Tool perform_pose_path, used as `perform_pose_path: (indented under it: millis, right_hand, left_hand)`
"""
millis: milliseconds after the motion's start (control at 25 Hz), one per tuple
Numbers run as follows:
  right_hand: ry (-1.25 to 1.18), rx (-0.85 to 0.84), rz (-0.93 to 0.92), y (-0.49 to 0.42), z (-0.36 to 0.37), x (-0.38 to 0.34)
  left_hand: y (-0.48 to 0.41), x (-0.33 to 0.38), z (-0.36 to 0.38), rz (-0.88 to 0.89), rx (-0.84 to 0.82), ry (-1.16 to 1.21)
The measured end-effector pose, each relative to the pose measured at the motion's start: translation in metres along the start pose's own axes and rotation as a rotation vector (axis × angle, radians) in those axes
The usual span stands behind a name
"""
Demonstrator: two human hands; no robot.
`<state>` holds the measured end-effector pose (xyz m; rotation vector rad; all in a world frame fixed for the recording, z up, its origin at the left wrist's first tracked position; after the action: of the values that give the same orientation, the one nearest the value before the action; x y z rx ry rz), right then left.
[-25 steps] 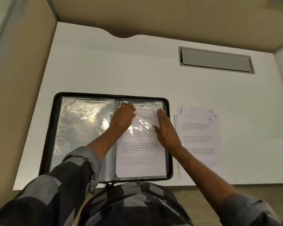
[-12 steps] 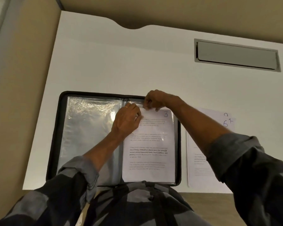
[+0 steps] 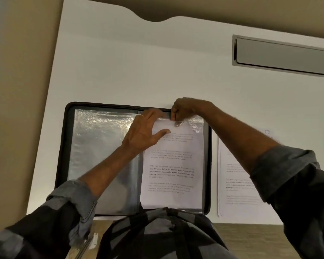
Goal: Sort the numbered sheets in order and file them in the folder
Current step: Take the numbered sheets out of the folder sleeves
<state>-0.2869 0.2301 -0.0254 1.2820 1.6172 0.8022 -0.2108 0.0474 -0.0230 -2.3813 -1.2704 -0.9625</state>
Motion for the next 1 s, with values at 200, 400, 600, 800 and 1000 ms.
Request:
perform_pose_path:
  millis: [200, 400, 600, 800, 1000]
  right_hand:
    - [-0.107, 0.57, 0.046, 0.016, -0.062, 0.022]
    - [-0.252, 0.992, -0.055, 0.029, -0.1, 0.032]
    - [-0.706, 1.067, -0.028, 0.019, -0.072, 0.075]
    - [-1.188, 0.765, -0.063, 0.026, -0.006, 0.088]
    - [-1.201, 1.013, -0.2, 0.096, -0.034, 0.089]
  left_hand:
    - [-0.048, -0.027, -0.022, -0.293, 0.022, 0.149]
    - [-0.086, -0.055, -0.038, -0.5, 0.049, 0.673]
    - [-0.096, -0.05, -0.045, -0.416, 0.115, 0.834]
    - [-0.109, -0.042, -0.065, -0.415, 0.288, 0.899]
    - [-0.131, 0.01, -0.106, -0.277, 0.387, 0.879]
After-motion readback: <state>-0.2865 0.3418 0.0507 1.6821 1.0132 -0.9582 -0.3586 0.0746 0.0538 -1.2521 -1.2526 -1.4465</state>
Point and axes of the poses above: each hand's wrist, its own y-axis away from the middle knuckle, its own z-axis out of the palm, x = y × z, the point moved 4 cm from there along -y, towards the middle knuckle, and after that the axes turned 8 degrees about -x, right-handed, at the moved point
